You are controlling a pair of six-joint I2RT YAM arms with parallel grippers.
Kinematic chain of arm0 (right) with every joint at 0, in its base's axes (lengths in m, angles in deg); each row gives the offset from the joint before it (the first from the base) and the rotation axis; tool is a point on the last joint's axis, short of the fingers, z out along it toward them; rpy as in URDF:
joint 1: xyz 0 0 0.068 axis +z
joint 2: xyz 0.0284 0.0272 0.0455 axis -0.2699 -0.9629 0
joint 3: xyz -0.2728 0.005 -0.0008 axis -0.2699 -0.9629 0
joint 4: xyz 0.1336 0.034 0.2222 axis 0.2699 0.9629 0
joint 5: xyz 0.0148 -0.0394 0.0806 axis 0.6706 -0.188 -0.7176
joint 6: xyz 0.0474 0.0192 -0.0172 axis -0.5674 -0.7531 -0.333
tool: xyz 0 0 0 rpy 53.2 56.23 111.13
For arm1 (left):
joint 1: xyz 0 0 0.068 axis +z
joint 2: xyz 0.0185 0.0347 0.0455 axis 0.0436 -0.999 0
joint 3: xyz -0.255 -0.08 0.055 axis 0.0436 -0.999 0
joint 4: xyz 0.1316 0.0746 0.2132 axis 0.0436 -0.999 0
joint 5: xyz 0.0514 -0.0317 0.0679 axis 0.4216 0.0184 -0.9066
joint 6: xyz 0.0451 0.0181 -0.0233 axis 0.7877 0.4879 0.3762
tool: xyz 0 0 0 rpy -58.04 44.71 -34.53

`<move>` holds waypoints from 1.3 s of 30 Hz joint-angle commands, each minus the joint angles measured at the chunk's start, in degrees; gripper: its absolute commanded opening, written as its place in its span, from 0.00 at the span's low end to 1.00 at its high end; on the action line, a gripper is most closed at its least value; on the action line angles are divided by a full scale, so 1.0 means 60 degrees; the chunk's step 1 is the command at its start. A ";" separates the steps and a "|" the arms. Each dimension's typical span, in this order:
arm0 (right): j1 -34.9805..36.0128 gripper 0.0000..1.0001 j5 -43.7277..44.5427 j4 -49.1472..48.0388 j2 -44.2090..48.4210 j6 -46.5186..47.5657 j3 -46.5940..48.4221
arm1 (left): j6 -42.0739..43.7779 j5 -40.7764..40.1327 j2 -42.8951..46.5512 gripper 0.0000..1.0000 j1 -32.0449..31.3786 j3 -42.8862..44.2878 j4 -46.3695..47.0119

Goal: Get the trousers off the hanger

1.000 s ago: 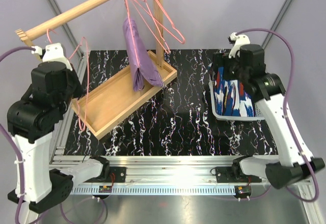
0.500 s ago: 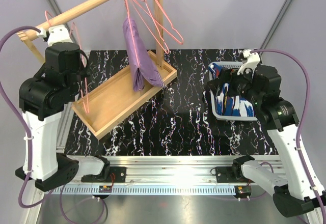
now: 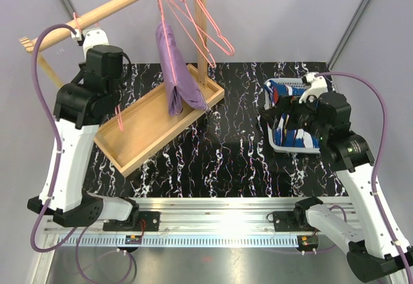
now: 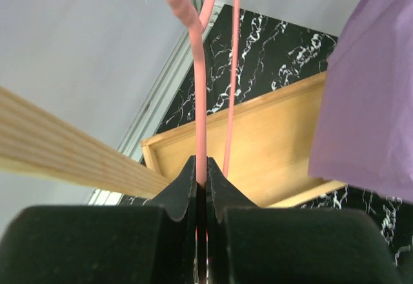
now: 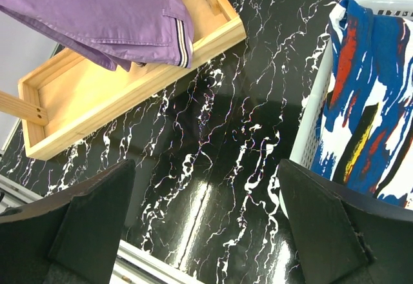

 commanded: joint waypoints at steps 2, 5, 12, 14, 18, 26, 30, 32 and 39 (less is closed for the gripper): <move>-0.0012 0.99 0.0297 -0.0258 0.0374 0.0001 -0.0044 | -0.0435 0.0475 0.0270 0.00 0.0252 -0.1514 0.0911; 0.0002 0.99 0.0384 -0.0083 0.0476 0.0104 0.0015 | -0.0582 0.0739 0.0460 0.00 0.0384 -0.2362 0.1219; -0.0012 0.99 0.0429 0.0050 0.0594 0.0148 0.0132 | -0.0685 0.1471 0.0666 0.00 0.0487 -0.2967 0.1542; 0.0002 0.99 0.0400 0.0064 0.0609 0.0119 0.0117 | -0.0641 0.1748 0.0768 0.00 0.0487 -0.2923 0.1601; -0.0012 0.99 0.0371 0.0049 0.0652 0.0060 0.0103 | -0.0582 0.1854 0.0622 0.00 0.0487 -0.2572 0.1455; -0.0012 0.99 0.0443 0.0298 0.0711 0.0207 0.0352 | -0.0465 0.1091 -0.0080 0.00 0.0501 -0.0228 0.0533; -0.0012 1.00 0.0385 0.0328 0.0872 0.0163 0.0396 | -0.0831 0.0536 -0.0039 0.00 0.0443 -0.0826 0.0501; -0.0012 0.99 0.0341 0.0415 0.0843 0.0207 0.0454 | -0.0846 0.0475 0.0065 0.00 0.0486 -0.1425 0.0677; -0.0012 1.00 0.0473 0.1030 0.0945 0.0309 0.0980 | -0.1197 0.1134 0.0313 0.00 0.0501 -0.3154 0.1511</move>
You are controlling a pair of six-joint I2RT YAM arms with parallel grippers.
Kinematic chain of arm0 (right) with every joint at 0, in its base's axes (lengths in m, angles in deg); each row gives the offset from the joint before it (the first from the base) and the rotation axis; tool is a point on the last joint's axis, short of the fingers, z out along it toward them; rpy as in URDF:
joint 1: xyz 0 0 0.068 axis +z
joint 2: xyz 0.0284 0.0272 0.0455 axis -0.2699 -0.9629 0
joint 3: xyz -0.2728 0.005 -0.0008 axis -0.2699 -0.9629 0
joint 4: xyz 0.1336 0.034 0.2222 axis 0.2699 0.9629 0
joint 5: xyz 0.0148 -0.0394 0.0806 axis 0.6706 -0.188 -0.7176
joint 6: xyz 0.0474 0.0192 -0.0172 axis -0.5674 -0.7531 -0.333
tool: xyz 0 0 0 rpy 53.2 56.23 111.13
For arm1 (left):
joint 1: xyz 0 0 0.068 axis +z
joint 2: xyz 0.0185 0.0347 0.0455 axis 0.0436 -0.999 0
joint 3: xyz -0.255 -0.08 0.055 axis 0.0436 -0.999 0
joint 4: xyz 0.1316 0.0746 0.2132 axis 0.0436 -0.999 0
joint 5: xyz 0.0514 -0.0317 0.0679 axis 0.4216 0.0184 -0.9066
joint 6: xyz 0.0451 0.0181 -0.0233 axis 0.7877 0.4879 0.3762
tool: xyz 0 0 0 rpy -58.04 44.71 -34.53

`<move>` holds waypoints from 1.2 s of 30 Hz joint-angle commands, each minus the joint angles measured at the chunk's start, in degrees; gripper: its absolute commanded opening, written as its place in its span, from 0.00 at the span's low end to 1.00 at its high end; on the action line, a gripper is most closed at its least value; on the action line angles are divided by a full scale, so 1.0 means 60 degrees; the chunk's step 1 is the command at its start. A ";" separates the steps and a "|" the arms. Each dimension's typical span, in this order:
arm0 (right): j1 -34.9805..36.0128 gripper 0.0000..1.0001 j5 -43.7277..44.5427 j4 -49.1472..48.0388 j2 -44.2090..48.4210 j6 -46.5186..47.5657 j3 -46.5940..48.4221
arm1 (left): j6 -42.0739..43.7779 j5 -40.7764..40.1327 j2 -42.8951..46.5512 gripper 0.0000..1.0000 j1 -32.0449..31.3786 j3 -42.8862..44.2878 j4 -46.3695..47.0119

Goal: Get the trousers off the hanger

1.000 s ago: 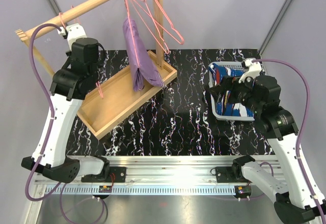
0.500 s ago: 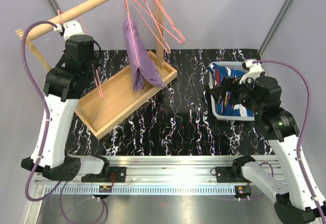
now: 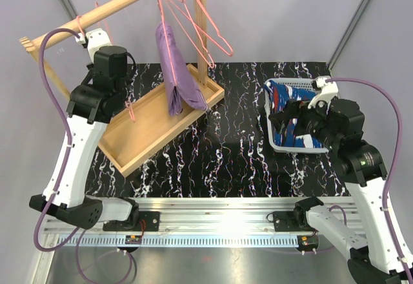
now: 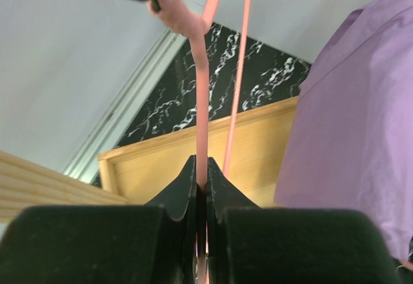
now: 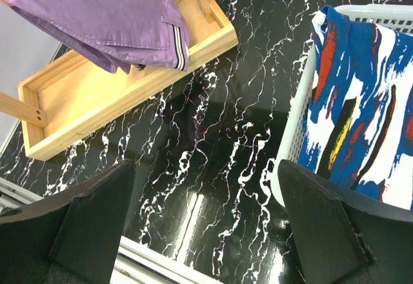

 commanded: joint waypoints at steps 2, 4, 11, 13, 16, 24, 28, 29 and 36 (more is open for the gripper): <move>-0.0012 0.99 0.0207 0.0357 0.0169 0.0204 0.0705 | -0.0513 0.0785 0.0245 0.00 -0.0005 -0.1198 -0.0815; -0.0012 1.00 0.0207 0.0489 0.0155 0.0204 0.0822 | -0.0615 0.0888 0.0304 0.00 -0.0020 -0.1373 -0.0785; -0.0012 0.99 -0.0012 0.0358 0.0140 -0.0089 0.0793 | -0.0616 0.1211 0.0671 0.00 -0.0210 -0.1829 -0.0536; -0.0012 0.98 -0.0085 0.0372 0.0096 -0.0118 0.0852 | -0.0528 0.0934 0.0452 0.00 -0.0195 -0.1392 -0.0842; 0.0002 0.98 -0.0086 0.0460 0.0140 -0.0046 0.0925 | -0.0338 0.0669 0.0159 0.00 -0.0006 -0.0089 -0.1223; -0.0012 0.98 0.0031 0.0782 0.0243 0.0101 0.1188 | -0.0220 0.1020 -0.1145 0.00 0.0786 0.2784 -0.2322; -0.0012 0.98 0.0075 0.0885 0.0243 0.0174 0.1262 | -0.0337 0.1152 -0.1292 0.00 0.0844 0.2582 -0.2293; 0.0002 0.98 0.0061 0.0900 0.0257 0.0175 0.1262 | -0.0381 0.1196 -0.1336 0.00 0.0859 0.2435 -0.2279; -0.0012 0.98 0.0046 0.0841 0.0389 0.0160 0.1042 | -0.0645 0.2016 0.0155 0.08 0.0859 -0.0128 -0.0961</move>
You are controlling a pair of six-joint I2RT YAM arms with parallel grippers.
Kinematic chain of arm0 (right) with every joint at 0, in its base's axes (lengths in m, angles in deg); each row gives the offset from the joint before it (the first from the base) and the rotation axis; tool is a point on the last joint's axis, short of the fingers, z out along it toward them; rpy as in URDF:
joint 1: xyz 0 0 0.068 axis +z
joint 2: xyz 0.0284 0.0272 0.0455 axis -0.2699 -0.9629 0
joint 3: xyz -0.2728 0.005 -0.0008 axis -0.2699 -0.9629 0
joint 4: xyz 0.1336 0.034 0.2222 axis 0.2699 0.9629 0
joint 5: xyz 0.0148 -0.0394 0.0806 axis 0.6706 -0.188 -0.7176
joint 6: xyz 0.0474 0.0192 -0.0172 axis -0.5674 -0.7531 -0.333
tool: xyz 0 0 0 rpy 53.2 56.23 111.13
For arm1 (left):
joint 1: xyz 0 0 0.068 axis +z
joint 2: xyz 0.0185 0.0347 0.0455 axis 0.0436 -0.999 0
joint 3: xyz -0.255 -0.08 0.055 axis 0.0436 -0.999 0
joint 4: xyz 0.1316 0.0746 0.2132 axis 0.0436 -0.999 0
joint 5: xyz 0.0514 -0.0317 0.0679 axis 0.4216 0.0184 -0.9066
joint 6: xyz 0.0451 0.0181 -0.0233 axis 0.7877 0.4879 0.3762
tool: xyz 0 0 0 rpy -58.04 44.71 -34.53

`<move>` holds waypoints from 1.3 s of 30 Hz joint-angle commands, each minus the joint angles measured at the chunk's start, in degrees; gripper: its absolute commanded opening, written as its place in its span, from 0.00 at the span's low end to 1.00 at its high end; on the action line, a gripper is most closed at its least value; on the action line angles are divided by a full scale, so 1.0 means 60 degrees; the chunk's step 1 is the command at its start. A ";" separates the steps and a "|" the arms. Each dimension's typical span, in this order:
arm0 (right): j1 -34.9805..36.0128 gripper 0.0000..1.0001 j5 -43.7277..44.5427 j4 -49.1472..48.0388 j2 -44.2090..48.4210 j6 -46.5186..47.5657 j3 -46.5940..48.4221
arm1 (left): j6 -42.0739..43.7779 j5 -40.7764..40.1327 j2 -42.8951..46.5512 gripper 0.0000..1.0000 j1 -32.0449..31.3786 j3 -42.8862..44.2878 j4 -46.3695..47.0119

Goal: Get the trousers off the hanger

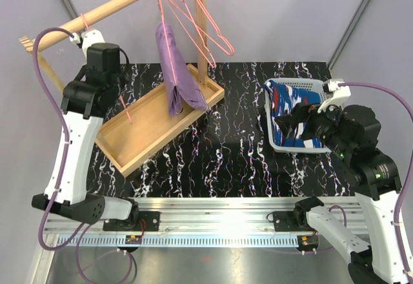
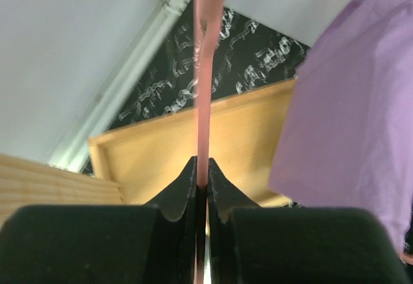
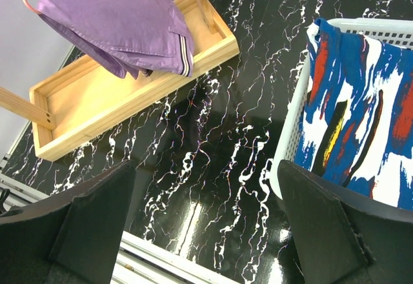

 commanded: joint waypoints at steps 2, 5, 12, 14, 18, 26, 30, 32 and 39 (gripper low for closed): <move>-0.0012 0.98 -0.0071 -0.0099 0.0036 0.0102 0.0124 | -0.0229 0.1109 0.0737 0.22 0.0065 -0.0851 -0.0195; -0.0012 0.99 -0.0027 -0.0142 0.0094 0.0058 0.0124 | -0.0142 0.1795 0.1366 0.48 0.0051 -0.0909 0.0038; -0.0012 0.99 0.1831 0.0018 0.0883 -0.0352 -0.0489 | 0.0457 0.3847 0.3197 0.99 0.0051 -0.1027 0.0332; -0.0012 0.99 0.2111 0.0164 0.1031 -0.0382 -0.0578 | 0.0576 0.4389 0.3783 0.99 0.0051 -0.0998 0.0187; 0.0002 0.99 0.2112 0.0648 0.1383 -0.0426 -0.0798 | 0.1000 0.5181 0.4663 0.99 0.0051 -0.0794 -0.0019; -0.0012 1.00 0.2390 0.0897 0.2027 -0.0674 -0.1033 | 0.0608 0.8419 0.4446 0.99 0.0051 0.0948 0.0447; -0.0012 1.00 0.2230 0.0883 0.2086 -0.0967 -0.0974 | -0.0213 0.9196 0.3847 0.99 0.0051 0.0804 0.1955; 0.0002 0.99 0.2142 0.0883 0.2159 -0.1055 -0.1003 | -0.0550 0.9037 0.3596 0.99 0.0051 0.0761 0.2572; -0.0012 0.99 0.1703 0.0693 0.2336 -0.1392 -0.0960 | -0.0186 0.7075 0.2410 0.99 -0.0008 0.0321 0.3891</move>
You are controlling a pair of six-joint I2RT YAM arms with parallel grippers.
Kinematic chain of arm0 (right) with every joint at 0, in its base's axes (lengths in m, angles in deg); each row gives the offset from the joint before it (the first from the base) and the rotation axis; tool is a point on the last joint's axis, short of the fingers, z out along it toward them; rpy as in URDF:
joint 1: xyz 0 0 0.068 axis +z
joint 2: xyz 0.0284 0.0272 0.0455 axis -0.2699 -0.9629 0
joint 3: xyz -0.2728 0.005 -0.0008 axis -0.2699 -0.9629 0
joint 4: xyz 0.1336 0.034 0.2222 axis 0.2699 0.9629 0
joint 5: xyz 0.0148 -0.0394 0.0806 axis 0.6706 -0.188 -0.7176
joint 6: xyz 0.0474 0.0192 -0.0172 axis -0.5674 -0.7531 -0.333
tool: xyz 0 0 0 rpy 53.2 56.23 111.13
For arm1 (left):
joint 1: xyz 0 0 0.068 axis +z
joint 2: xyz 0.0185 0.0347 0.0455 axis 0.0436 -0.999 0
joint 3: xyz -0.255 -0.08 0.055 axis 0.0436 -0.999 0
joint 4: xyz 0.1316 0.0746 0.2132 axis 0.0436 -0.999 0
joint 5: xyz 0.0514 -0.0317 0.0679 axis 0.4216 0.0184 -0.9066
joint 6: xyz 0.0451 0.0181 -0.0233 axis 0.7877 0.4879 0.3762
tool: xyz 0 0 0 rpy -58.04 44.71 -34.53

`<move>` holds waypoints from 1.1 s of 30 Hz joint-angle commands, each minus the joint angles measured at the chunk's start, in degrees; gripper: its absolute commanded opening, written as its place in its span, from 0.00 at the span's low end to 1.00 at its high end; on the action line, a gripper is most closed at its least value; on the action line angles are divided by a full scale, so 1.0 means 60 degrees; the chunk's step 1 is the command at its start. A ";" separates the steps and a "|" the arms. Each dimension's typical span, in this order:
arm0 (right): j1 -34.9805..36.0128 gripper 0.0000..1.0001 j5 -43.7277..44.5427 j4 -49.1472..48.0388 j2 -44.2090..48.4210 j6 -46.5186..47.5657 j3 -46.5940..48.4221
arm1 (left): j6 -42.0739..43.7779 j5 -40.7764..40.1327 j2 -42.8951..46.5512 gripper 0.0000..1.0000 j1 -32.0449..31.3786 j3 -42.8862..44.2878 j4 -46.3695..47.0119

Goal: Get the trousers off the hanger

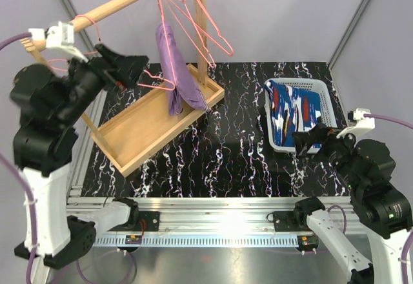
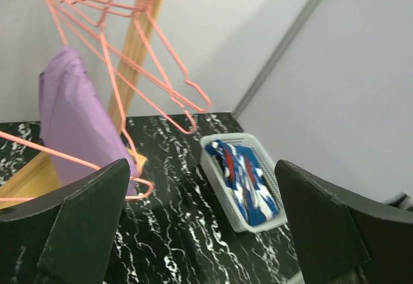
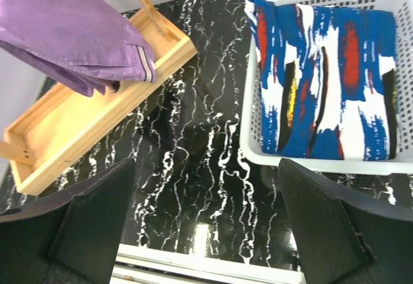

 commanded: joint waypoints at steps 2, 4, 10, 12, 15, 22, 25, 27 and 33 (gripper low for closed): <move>0.0002 0.99 -0.0451 -0.0393 0.0044 -0.0387 0.0101 | 0.0459 -0.1682 -0.1110 0.99 -0.0383 -0.0022 0.1313; -0.0012 0.99 -0.0627 -0.0481 0.0030 -0.0460 0.0057 | 0.0899 -0.2936 -0.1566 0.99 -0.1039 0.0182 0.1445; 0.0002 1.00 -0.0730 -0.0613 0.0073 -0.0475 -0.0251 | 0.1457 -0.5313 -0.3441 0.98 -0.1820 0.0710 0.1037; -0.0012 1.00 -0.0730 -0.0701 0.0088 -0.0475 -0.0368 | 0.1501 -0.5552 -0.3923 0.98 -0.1966 0.0667 0.1079; -0.0012 1.00 -0.1023 -0.0745 0.0059 -0.0475 -0.0441 | 0.1531 -0.6370 -0.4437 0.95 -0.2128 0.0915 0.0978; -0.0012 0.99 -0.1330 -0.0936 0.0146 -0.0549 -0.0690 | 0.1662 -0.7148 -0.5741 0.76 -0.2245 0.1371 0.0405; -0.0012 0.99 -0.1404 -0.0979 0.0147 -0.0592 -0.0792 | 0.1707 -0.7485 -0.5976 0.57 -0.2275 0.1414 0.0246; -0.0012 0.99 -0.1448 -0.1009 0.0161 -0.0578 -0.0837 | 0.1677 -0.7647 -0.6225 0.54 -0.2275 0.1502 0.0084; -0.0012 1.00 -0.1521 -0.1038 0.0118 -0.0549 -0.0925 | 0.1692 -0.7838 -0.6445 0.34 -0.2304 0.1444 -0.0063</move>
